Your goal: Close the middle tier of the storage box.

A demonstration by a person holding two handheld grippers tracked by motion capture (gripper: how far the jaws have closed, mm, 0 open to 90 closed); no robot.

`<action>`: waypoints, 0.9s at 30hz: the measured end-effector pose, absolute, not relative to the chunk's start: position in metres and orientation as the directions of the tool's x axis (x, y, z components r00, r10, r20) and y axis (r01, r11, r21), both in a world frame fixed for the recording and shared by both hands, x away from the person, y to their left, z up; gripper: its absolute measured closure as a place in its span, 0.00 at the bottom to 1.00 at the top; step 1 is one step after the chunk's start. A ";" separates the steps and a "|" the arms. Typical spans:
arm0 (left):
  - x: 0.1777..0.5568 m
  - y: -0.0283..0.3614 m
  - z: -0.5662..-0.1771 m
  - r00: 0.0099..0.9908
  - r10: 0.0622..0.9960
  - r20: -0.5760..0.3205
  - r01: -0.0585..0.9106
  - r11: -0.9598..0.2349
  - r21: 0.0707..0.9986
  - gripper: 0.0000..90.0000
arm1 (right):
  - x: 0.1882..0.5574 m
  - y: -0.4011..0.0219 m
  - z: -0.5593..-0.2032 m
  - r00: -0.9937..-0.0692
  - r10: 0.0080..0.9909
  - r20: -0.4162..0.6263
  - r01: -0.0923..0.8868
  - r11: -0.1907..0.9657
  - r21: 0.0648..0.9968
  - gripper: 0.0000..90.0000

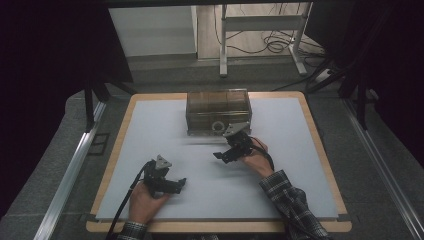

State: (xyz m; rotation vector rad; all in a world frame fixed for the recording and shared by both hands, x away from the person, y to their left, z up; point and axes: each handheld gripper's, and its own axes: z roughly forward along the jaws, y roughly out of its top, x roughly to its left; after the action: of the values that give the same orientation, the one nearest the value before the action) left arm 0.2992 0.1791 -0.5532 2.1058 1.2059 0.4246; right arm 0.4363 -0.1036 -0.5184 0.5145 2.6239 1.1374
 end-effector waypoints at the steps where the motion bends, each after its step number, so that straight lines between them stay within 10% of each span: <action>1: 0.299 0.179 -0.553 0.521 0.852 -0.045 0.636 -0.353 0.686 0.00 | 0.437 -0.104 -0.518 -0.910 0.407 -0.077 0.221 0.636 0.739 0.12; 27: 0.299 0.179 -0.553 0.521 0.853 -0.047 0.636 -0.351 0.687 0.00 | 0.450 -0.099 -0.518 -0.906 0.417 -0.077 0.227 0.630 0.743 0.12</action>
State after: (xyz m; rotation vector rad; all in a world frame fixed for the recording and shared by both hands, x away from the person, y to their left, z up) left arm 0.2992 0.1790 -0.5533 2.1039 1.2064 0.4236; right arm 0.4496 -0.0992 -0.5175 0.5251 2.6117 1.1406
